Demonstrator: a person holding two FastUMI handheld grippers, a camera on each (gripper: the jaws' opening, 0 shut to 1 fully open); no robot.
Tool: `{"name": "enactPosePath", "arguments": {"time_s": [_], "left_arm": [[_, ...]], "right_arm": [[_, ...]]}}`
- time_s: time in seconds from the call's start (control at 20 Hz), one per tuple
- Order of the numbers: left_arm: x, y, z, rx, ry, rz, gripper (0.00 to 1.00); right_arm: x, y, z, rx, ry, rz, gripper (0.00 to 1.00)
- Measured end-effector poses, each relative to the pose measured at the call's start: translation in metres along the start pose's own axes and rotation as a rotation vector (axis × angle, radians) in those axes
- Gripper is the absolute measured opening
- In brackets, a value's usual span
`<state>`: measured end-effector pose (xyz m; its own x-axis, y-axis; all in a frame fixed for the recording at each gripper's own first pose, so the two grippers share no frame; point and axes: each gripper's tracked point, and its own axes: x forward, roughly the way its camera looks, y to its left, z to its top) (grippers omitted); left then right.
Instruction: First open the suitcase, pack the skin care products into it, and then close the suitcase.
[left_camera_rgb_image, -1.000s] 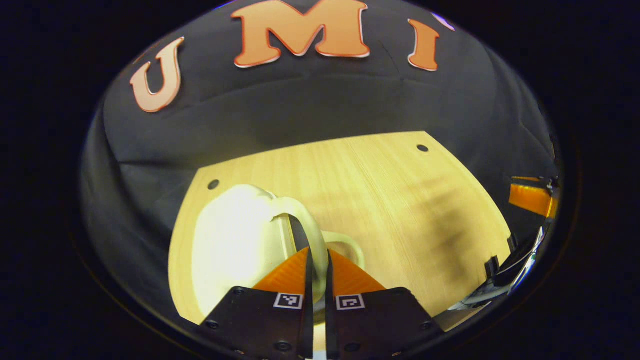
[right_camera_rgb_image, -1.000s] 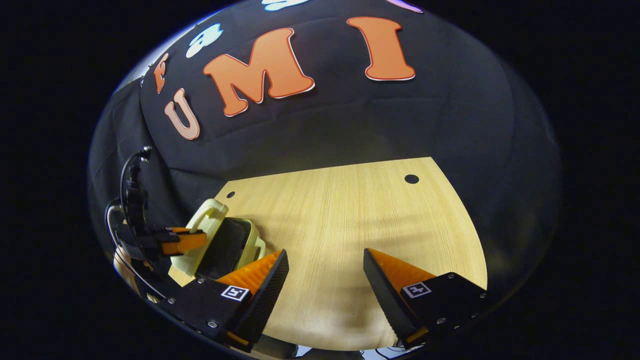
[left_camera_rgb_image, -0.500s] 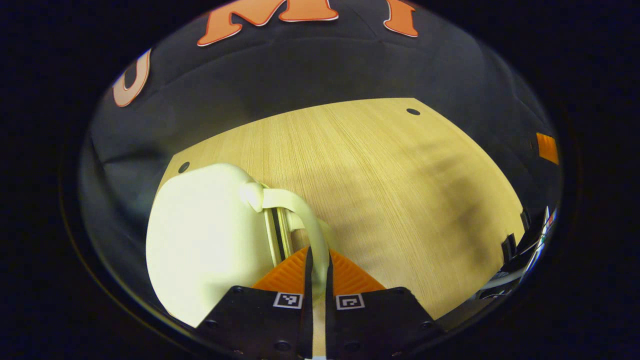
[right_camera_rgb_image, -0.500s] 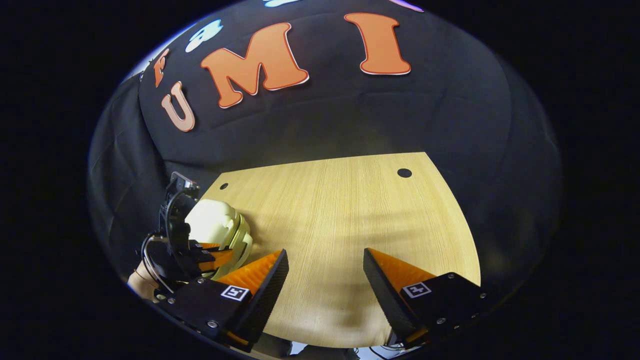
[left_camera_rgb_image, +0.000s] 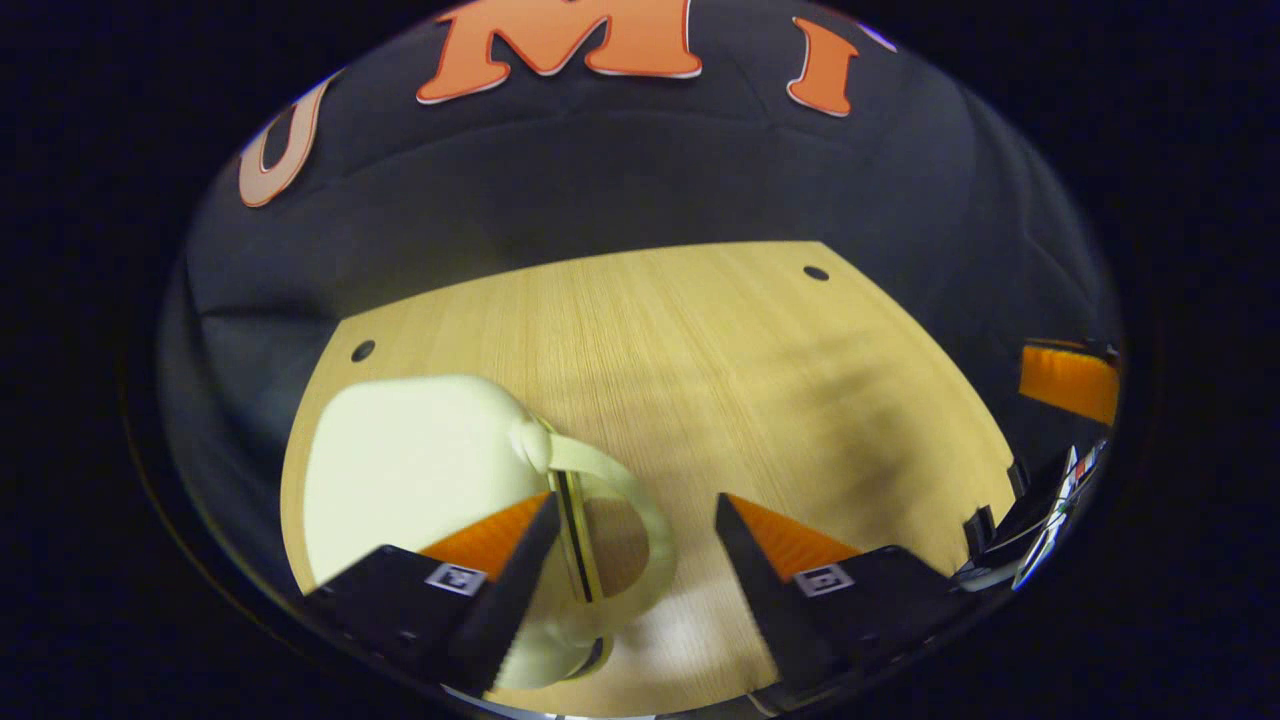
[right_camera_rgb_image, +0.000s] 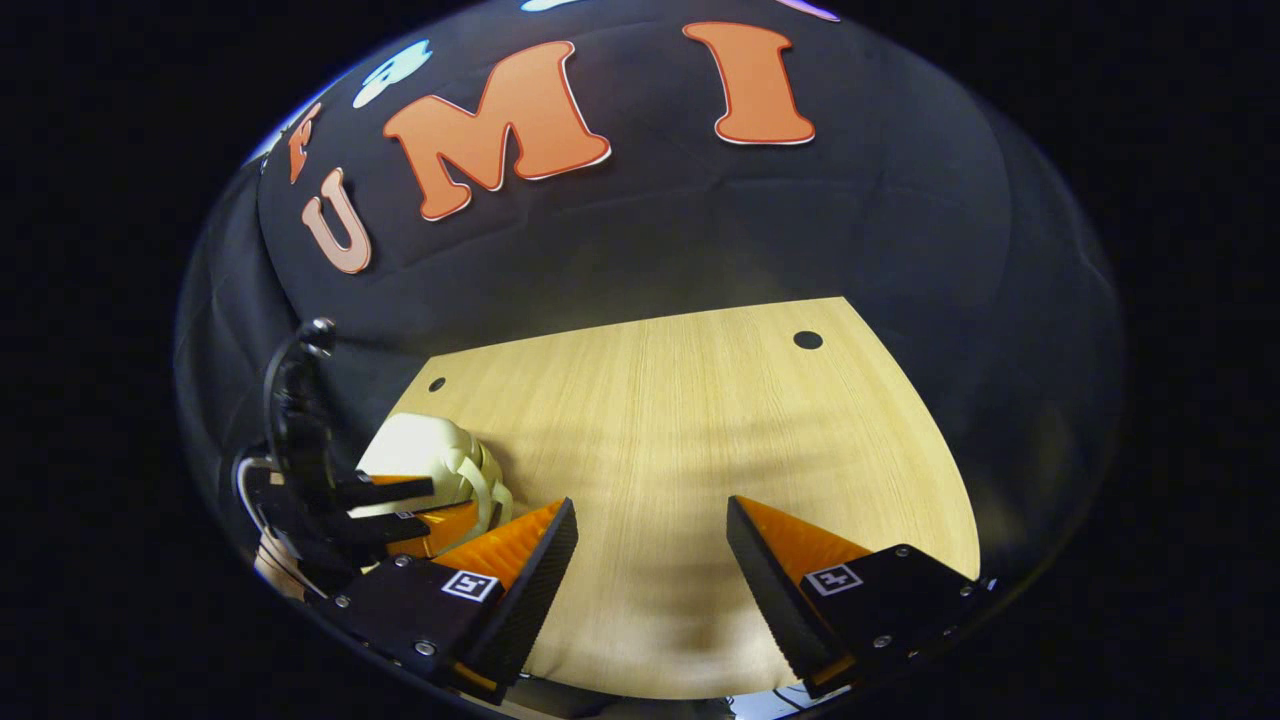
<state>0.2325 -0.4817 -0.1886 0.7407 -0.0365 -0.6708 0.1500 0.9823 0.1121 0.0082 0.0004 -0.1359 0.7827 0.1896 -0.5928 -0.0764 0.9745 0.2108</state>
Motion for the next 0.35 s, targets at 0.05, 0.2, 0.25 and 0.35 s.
{"name": "enactPosePath", "arguments": {"time_s": [0.05,0.2,0.25,0.35], "left_arm": [[-0.016,0.003,0.016,-0.024,-0.054,-0.005,1.00],[-0.067,0.025,0.077,-0.101,-0.266,-0.004,0.99],[-0.085,0.033,0.096,-0.107,-0.334,0.000,0.99],[-0.118,0.050,0.111,-0.101,-0.448,0.022,1.00]], "right_arm": [[0.002,0.006,0.004,-0.008,-0.012,-0.005,0.96],[0.000,0.019,0.028,-0.028,-0.100,-0.035,0.96],[-0.003,0.025,0.040,-0.032,-0.149,-0.041,0.96],[-0.016,0.040,0.065,-0.037,-0.259,-0.042,0.95]]}}
